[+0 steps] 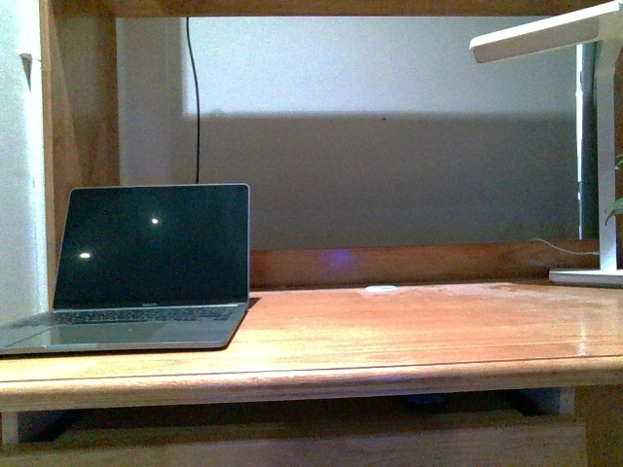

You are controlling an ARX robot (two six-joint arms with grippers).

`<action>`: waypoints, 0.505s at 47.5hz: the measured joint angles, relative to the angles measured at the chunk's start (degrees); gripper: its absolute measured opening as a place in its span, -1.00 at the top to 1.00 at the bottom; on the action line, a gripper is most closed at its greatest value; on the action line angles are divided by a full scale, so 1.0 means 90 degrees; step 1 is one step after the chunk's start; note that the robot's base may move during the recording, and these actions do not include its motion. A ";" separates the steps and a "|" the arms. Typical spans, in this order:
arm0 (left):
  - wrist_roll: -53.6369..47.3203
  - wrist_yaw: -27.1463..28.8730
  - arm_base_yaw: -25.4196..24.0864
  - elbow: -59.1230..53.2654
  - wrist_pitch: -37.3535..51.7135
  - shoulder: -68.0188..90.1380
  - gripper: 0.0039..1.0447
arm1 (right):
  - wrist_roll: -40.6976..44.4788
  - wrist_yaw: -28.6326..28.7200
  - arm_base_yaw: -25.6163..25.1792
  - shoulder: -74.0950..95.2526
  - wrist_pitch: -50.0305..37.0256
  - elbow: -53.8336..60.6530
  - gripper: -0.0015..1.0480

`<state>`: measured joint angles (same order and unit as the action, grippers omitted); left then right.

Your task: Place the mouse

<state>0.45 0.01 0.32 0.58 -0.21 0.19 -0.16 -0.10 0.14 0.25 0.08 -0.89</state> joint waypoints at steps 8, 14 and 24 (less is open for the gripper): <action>0.1418 0.0165 0.0012 0.0279 -0.0624 0.1030 -0.86 | 0.0000 0.0010 0.0000 0.0000 0.0000 0.0000 -0.86; 0.1513 -0.0629 -0.0391 0.0600 -0.0002 0.2312 -0.86 | 0.0000 0.0007 0.0000 0.0000 0.0000 0.0000 -0.86; -0.0585 -0.1222 -0.0913 0.1540 0.1931 0.5304 -0.86 | 0.0000 0.0007 0.0000 0.0000 0.0000 0.0000 -0.86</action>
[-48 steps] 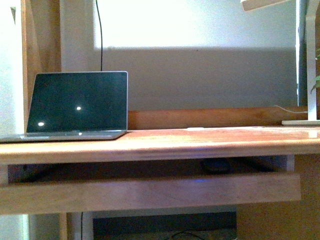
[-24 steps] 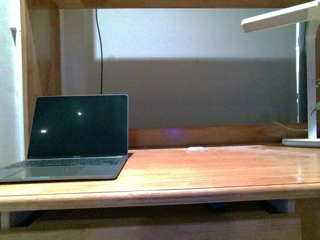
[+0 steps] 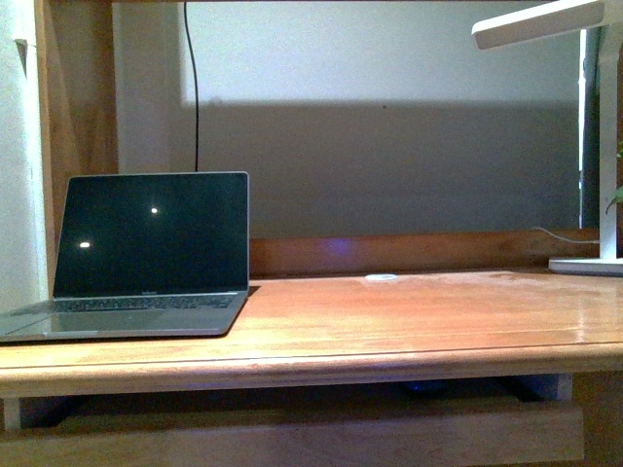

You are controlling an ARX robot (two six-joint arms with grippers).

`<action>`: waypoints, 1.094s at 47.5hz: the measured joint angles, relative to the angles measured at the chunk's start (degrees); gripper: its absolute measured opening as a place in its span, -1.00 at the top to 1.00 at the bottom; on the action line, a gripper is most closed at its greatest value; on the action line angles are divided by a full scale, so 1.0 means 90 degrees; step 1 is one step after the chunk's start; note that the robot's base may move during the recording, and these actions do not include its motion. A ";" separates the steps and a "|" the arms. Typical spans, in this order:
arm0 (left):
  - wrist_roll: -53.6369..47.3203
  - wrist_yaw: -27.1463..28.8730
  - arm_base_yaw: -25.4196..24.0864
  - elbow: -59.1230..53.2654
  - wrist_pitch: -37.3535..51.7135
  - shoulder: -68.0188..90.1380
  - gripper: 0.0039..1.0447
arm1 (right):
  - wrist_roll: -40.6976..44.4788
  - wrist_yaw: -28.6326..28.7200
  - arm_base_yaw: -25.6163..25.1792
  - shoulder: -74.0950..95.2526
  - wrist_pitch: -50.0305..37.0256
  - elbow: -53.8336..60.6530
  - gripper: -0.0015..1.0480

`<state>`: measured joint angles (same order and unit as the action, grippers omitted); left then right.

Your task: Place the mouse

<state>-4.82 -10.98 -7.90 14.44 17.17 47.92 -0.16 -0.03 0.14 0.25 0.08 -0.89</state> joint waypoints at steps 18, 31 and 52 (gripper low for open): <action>-0.4986 -0.0175 -0.0097 0.1384 0.2336 0.3645 -0.86 | 0.0000 0.0000 0.0000 0.0000 0.0000 0.0000 -0.86; -0.6611 -0.0301 0.0214 0.2135 0.2856 0.4792 -0.86 | 0.0000 0.0000 0.0000 0.0000 0.0000 0.0000 -0.86; -0.7516 -0.0595 0.0423 0.3055 0.3048 0.6076 -0.86 | 0.0000 0.0000 0.0000 0.0000 0.0000 0.0000 -0.86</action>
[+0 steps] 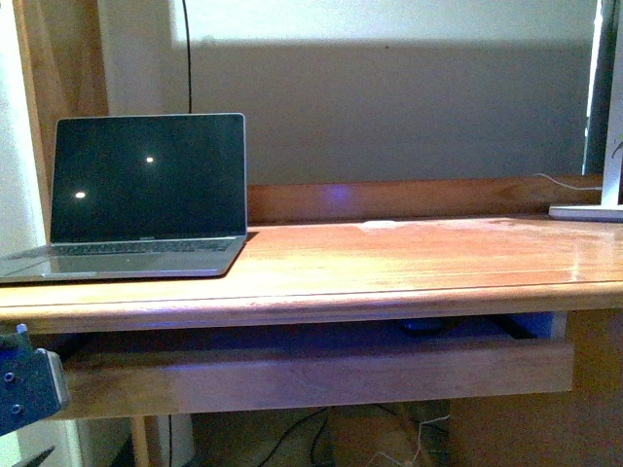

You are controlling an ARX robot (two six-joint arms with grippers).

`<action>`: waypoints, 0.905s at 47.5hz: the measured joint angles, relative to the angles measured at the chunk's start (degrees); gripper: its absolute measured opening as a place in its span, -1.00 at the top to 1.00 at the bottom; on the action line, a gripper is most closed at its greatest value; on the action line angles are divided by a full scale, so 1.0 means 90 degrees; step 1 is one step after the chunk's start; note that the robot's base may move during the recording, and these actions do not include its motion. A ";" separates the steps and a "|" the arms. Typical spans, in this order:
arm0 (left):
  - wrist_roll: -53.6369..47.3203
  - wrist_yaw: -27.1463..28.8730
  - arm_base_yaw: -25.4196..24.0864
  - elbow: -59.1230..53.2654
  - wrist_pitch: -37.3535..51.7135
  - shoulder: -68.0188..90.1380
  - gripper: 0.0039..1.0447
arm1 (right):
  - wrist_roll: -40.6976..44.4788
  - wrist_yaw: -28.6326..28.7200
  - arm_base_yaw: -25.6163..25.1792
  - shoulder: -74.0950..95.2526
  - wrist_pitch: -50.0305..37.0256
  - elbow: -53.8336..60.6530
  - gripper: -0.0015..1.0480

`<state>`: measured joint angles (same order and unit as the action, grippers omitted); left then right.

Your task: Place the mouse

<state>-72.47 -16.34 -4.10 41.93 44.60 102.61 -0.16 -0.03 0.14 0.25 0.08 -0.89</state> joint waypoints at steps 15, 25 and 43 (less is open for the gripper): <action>-0.0216 -0.0068 0.0078 0.0593 -0.0083 0.0663 -0.86 | 0.0000 0.0000 0.0000 0.0000 0.0000 0.0000 -0.86; -0.0202 -0.0117 0.0158 0.0763 -0.0920 0.0590 -0.86 | 0.0000 0.0000 0.0000 0.0000 0.0000 0.0000 -0.86; 0.1418 -0.1020 0.0772 -0.0087 -0.3194 -0.1025 -0.86 | 0.0000 0.0000 0.0000 0.0000 0.0000 0.0000 -0.86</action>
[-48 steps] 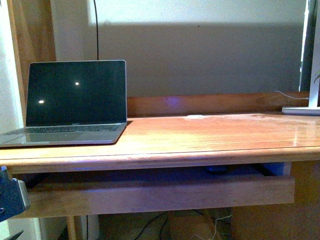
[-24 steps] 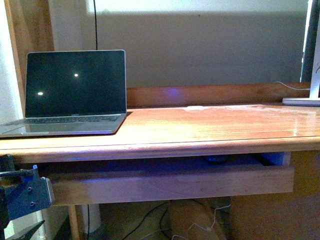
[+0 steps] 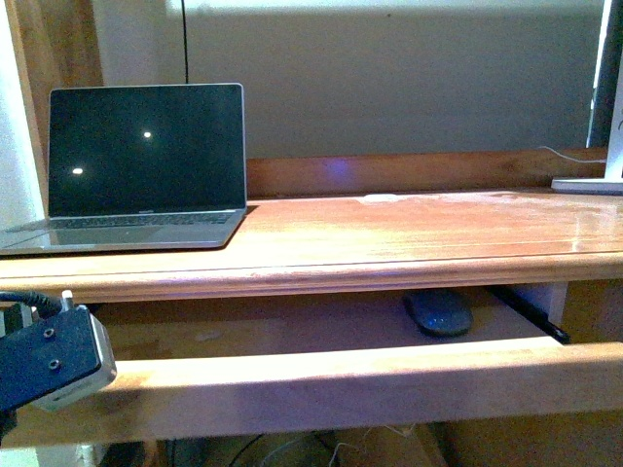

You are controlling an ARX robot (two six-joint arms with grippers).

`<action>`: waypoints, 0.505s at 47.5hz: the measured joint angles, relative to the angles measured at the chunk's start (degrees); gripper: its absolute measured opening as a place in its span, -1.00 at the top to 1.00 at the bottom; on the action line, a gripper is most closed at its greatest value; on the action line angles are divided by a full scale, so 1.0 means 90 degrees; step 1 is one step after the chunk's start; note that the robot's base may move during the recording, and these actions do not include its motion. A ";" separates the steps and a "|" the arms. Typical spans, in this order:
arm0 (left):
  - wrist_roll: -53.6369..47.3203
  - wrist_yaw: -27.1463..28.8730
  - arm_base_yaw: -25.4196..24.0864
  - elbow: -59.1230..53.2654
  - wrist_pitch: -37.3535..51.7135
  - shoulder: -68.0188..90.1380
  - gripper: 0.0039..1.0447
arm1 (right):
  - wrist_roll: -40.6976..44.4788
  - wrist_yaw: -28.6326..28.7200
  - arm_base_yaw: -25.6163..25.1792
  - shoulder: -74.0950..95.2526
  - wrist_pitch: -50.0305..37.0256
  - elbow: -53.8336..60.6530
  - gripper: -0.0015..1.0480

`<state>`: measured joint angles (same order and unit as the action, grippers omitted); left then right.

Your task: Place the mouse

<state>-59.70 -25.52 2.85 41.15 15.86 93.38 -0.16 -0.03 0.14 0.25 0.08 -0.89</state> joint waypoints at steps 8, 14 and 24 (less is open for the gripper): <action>0.1146 -0.0474 0.0323 -0.0675 -0.0607 -0.1093 -0.86 | 0.0000 0.0000 0.0000 0.0000 0.0000 0.0000 -0.86; 0.2062 -0.0753 0.0527 -0.0872 -0.1020 -0.1773 -0.86 | 0.0000 0.0000 0.0000 0.0000 0.0000 0.0000 -0.86; 0.4643 -0.1207 0.0821 -0.1003 -0.0918 -0.2907 -0.86 | 0.0000 0.0000 0.0000 0.0000 0.0000 0.0000 -0.86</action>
<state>-17.91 -36.38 10.24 32.12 7.60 67.22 -0.16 -0.03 0.14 0.25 0.08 -0.89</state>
